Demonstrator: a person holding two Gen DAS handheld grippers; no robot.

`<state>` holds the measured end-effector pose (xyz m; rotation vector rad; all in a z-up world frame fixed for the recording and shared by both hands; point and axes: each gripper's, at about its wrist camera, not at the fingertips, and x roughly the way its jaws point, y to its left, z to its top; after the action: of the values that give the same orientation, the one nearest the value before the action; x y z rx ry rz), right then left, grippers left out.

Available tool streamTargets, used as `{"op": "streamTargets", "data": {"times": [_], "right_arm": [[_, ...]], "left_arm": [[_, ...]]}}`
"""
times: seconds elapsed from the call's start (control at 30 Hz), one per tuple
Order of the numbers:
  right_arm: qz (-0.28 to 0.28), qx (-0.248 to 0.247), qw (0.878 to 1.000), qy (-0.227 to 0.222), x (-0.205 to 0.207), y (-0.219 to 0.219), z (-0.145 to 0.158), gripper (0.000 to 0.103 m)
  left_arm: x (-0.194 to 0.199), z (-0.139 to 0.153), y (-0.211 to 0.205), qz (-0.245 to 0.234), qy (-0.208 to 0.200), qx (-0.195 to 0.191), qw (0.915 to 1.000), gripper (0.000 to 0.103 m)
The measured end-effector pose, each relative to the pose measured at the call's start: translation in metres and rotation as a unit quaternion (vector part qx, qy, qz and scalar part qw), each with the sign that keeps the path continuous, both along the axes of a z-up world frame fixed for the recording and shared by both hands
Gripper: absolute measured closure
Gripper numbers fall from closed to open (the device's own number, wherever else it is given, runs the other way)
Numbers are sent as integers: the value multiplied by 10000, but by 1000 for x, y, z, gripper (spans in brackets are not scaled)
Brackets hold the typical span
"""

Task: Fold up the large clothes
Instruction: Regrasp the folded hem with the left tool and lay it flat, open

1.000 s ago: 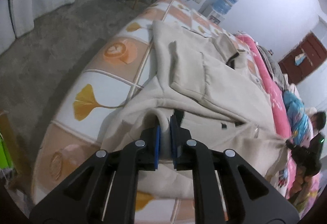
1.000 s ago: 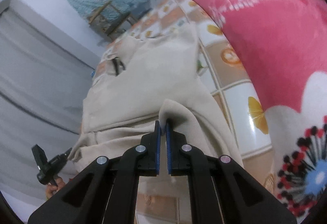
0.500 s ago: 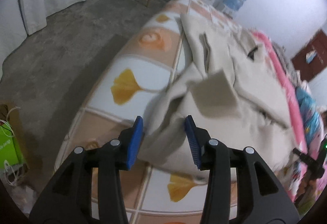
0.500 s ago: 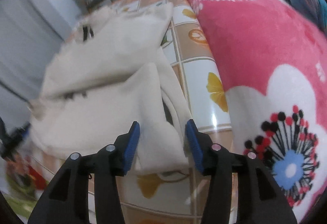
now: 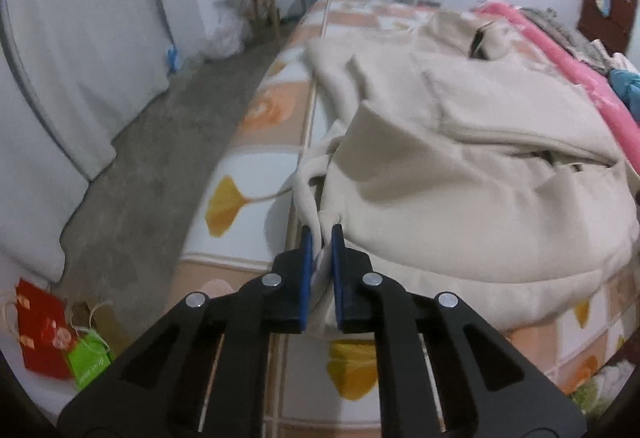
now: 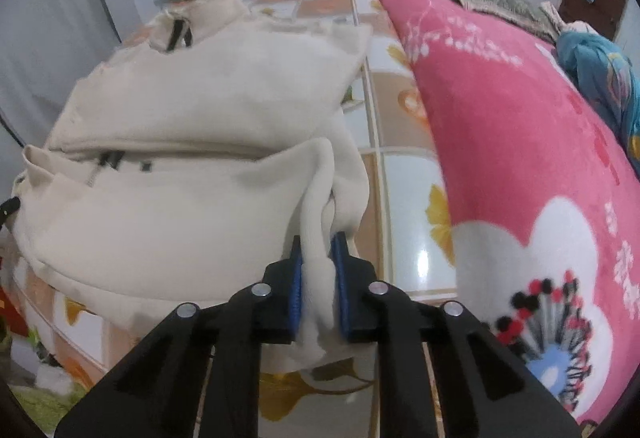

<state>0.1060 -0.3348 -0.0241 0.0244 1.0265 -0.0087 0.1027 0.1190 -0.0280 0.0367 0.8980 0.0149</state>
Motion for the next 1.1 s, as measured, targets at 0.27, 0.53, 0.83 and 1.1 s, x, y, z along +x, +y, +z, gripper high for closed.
{"op": "streamTargets", "data": {"times": [0.27,0.53,0.83,1.1], "right_arm": [[301,292,9991,41,-38,-20,41,91],[-154,617,9978,169,-35,-40,13,76],[31,327,9995,-31,-16,-28,20,56],[-118,313,9993,152,-4,-24,-2,86]], "left_arm": [[-45,31,28,-146,500,-1040,9932,94],[-50,14,67,766,444,-1121,9897,90],[-15,24,0,-228,258,-581,9977,59],[8,-2,-26,-373,316,296,9984,90]]}}
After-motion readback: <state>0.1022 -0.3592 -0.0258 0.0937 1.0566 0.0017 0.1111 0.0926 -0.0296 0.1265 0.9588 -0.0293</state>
